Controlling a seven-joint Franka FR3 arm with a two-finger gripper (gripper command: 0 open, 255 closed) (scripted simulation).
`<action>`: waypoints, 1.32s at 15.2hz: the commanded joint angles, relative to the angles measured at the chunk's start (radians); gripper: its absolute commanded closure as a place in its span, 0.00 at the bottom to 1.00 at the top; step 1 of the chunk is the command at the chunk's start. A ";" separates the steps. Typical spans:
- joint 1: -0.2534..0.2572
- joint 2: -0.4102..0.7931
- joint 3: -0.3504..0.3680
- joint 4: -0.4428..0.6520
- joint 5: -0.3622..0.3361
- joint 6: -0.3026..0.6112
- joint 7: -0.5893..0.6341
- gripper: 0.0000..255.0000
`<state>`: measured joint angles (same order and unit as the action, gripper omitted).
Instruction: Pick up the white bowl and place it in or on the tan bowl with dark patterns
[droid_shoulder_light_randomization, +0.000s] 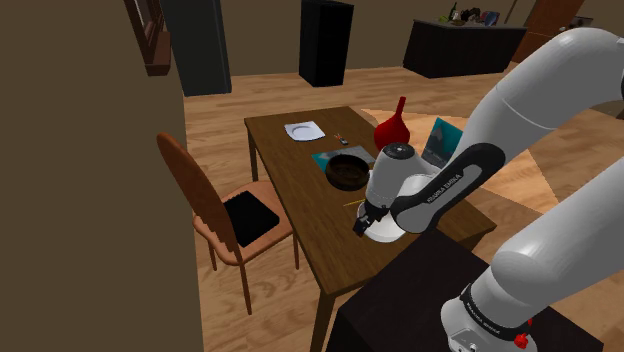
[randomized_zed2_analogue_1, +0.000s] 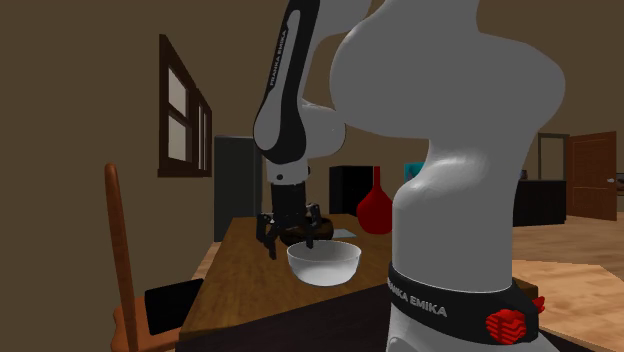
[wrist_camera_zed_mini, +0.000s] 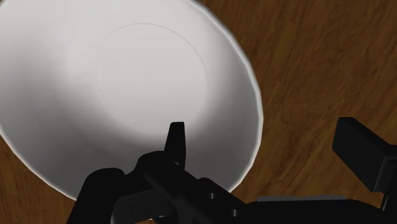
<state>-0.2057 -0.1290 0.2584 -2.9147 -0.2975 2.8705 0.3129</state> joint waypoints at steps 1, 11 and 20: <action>-0.001 0.001 0.000 0.000 -0.002 0.001 0.001 0.00; -0.001 0.001 0.000 0.000 -0.001 0.001 0.001 1.00; 0.087 -0.144 -0.049 -0.002 0.150 -0.137 -0.117 1.00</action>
<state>-0.1285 -0.2517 0.2161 -2.9144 -0.1636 2.7524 0.2092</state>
